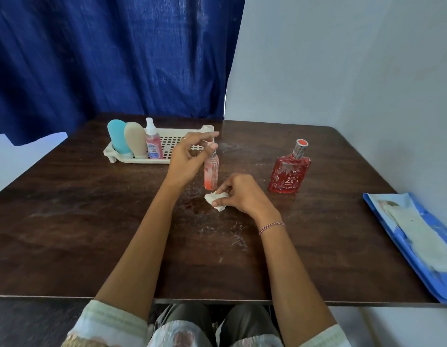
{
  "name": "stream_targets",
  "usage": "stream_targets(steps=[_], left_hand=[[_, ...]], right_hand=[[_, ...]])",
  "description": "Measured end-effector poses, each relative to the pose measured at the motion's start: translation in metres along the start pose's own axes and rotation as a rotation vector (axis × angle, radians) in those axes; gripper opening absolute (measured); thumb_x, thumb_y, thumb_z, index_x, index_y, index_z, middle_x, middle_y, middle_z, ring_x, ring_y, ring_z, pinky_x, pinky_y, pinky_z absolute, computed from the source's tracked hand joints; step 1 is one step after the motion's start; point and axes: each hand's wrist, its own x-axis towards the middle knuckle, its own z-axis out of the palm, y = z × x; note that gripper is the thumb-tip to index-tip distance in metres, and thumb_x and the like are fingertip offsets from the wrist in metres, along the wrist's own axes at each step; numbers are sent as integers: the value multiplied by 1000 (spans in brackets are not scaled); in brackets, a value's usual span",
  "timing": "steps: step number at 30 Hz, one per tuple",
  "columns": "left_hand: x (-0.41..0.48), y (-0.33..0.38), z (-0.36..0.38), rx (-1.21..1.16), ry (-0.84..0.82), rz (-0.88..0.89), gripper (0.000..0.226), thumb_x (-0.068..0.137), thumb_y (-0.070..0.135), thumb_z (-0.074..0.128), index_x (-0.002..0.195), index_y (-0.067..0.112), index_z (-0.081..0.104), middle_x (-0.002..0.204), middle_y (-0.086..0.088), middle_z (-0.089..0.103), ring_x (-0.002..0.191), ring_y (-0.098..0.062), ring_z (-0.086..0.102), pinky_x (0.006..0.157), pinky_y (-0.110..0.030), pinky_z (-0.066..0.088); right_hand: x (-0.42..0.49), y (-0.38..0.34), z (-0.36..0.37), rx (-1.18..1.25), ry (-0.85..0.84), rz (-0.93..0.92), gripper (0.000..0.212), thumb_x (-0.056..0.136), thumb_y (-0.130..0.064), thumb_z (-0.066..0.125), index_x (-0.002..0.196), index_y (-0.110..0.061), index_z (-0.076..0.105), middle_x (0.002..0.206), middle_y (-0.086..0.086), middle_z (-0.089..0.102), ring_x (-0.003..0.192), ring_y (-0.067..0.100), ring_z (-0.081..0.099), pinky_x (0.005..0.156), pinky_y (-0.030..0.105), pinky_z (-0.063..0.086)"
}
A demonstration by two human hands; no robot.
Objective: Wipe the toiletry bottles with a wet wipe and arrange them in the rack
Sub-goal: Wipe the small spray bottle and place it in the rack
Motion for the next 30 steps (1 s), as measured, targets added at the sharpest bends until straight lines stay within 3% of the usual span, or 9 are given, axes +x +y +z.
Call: stream_targets(steps=[5,9,12,16,22,30], left_hand=[[-4,-16,0,-74,16,-65,29,85,12,68,112,22,65,106,9,67,104,-8,62,91,-27,50],[-2,-18,-3,-91,41,-82,31,83,11,70,113,18,66,109,3,69,105,-11,63,94,-36,52],[-1,-13,2,-107,20,-54,28,84,8,67,112,16,65,106,8,68,105,-2,63,96,-24,48],[0,-11,3,-103,8,-24,29,86,5,64,114,13,63,105,10,66,100,8,61,89,-10,44],[-2,-13,3,-101,-15,-22,29,87,7,63,116,14,62,106,13,65,100,7,62,88,-11,46],[-5,-12,0,-104,-19,-1,29,92,0,54,120,8,58,107,5,65,96,7,63,87,-11,46]], right_hand=[[-8,4,-18,99,44,-28,26,76,-16,76,101,-19,72,102,-1,68,82,5,54,72,16,40],[-7,-2,-25,419,500,-69,27,79,-12,73,104,-22,71,105,-4,68,93,6,61,83,24,52],[-3,-17,-11,279,644,-195,24,77,-14,75,100,-19,72,99,-4,69,91,6,62,81,22,52],[5,-27,5,120,702,-249,19,76,-9,74,95,-13,73,100,-1,63,95,10,55,85,15,44],[10,-15,4,204,733,-159,21,78,-7,73,98,-10,72,97,2,68,82,1,55,77,0,40],[5,-17,10,131,767,-287,24,74,-2,74,95,-14,74,96,0,71,92,11,62,85,20,50]])
